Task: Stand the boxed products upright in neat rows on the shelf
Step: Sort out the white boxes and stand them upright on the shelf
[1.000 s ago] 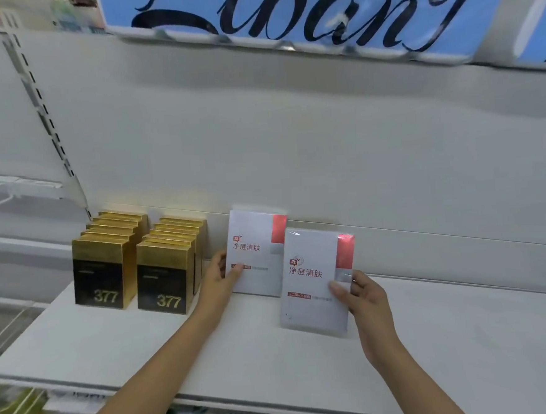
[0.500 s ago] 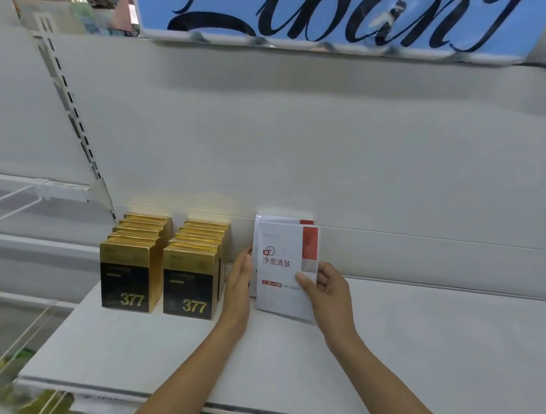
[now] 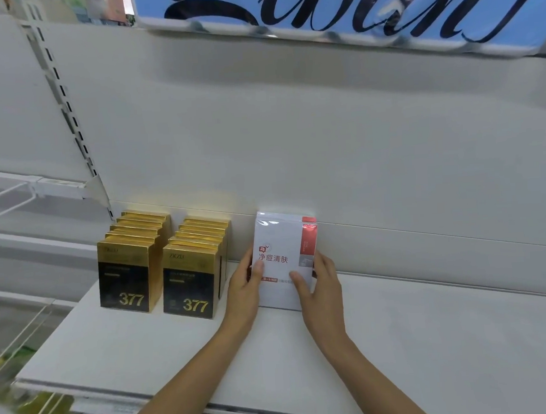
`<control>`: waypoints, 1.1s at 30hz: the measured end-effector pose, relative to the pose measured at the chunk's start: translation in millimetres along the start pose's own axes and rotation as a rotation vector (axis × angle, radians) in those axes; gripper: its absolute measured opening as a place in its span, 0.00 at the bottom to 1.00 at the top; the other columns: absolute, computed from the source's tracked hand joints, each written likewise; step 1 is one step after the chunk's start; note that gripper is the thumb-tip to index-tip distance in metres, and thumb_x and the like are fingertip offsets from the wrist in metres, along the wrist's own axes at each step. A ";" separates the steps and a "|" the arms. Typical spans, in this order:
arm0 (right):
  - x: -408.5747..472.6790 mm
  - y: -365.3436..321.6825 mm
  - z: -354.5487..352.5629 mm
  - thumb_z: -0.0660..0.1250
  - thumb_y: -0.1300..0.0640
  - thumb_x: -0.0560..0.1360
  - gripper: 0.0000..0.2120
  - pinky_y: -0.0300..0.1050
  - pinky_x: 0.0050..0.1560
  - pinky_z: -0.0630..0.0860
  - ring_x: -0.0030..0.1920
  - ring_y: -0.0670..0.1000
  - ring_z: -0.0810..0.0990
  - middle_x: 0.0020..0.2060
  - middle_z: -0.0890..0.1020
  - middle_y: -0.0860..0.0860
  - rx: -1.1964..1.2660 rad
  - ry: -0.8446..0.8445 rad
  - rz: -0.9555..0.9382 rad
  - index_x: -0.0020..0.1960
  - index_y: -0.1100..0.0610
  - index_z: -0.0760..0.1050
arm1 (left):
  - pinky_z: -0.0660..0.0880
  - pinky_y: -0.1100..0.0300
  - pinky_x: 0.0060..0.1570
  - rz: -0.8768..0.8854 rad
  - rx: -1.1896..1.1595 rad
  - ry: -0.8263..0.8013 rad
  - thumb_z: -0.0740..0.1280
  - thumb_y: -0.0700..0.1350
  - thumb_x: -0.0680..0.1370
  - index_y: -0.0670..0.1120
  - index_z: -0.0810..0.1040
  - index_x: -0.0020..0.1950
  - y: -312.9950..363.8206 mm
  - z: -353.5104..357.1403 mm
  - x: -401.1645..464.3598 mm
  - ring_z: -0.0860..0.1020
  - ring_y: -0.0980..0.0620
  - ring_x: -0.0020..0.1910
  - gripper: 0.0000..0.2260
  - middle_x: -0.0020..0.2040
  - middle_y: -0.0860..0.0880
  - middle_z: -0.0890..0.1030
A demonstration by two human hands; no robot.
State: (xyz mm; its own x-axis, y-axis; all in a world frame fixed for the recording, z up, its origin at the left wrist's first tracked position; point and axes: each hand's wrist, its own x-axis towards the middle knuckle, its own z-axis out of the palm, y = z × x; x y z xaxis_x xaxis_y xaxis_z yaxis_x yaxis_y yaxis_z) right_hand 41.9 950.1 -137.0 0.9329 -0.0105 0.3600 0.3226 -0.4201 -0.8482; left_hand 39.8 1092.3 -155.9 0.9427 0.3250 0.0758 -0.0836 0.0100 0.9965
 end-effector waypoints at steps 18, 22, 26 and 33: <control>-16.1 -10.4 -171.9 0.73 0.54 0.77 0.15 0.37 0.64 0.72 0.62 0.41 0.78 0.58 0.82 0.38 -0.078 -0.141 -0.119 0.62 0.47 0.77 | 0.66 0.72 0.61 0.543 0.436 -0.177 0.72 0.52 0.79 0.64 0.76 0.63 66.7 44.9 -54.0 0.69 0.73 0.64 0.15 0.60 0.77 0.73; -39.0 -5.5 -230.2 0.72 0.52 0.77 0.16 0.35 0.64 0.71 0.64 0.41 0.76 0.60 0.80 0.37 -0.143 -0.133 -0.112 0.63 0.45 0.76 | 0.72 0.64 0.64 0.534 0.369 -0.394 0.72 0.51 0.78 0.60 0.80 0.62 80.0 92.8 -77.9 0.75 0.62 0.64 0.13 0.62 0.66 0.79; -66.8 11.0 -296.3 0.73 0.52 0.76 0.16 0.32 0.63 0.70 0.63 0.40 0.76 0.59 0.80 0.37 -0.193 -0.068 -0.104 0.63 0.47 0.76 | 0.73 0.57 0.65 0.536 0.383 -0.546 0.71 0.54 0.78 0.59 0.79 0.62 83.1 152.0 -110.4 0.77 0.59 0.63 0.12 0.61 0.63 0.80; -121.8 55.9 -430.6 0.73 0.51 0.76 0.18 0.35 0.64 0.70 0.63 0.41 0.75 0.61 0.79 0.38 -0.278 -0.003 -0.051 0.65 0.47 0.76 | 0.71 0.60 0.66 0.554 0.355 -0.705 0.72 0.54 0.78 0.60 0.79 0.62 82.6 276.6 -186.0 0.76 0.61 0.63 0.13 0.62 0.64 0.79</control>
State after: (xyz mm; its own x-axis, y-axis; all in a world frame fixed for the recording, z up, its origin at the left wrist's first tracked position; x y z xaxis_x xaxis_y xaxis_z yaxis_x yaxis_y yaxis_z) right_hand -122.6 537.1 -60.9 0.9171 0.0198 0.3982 0.3134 -0.6531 -0.6894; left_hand -53.2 771.0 -77.5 0.7862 -0.4458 0.4278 -0.5811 -0.2982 0.7572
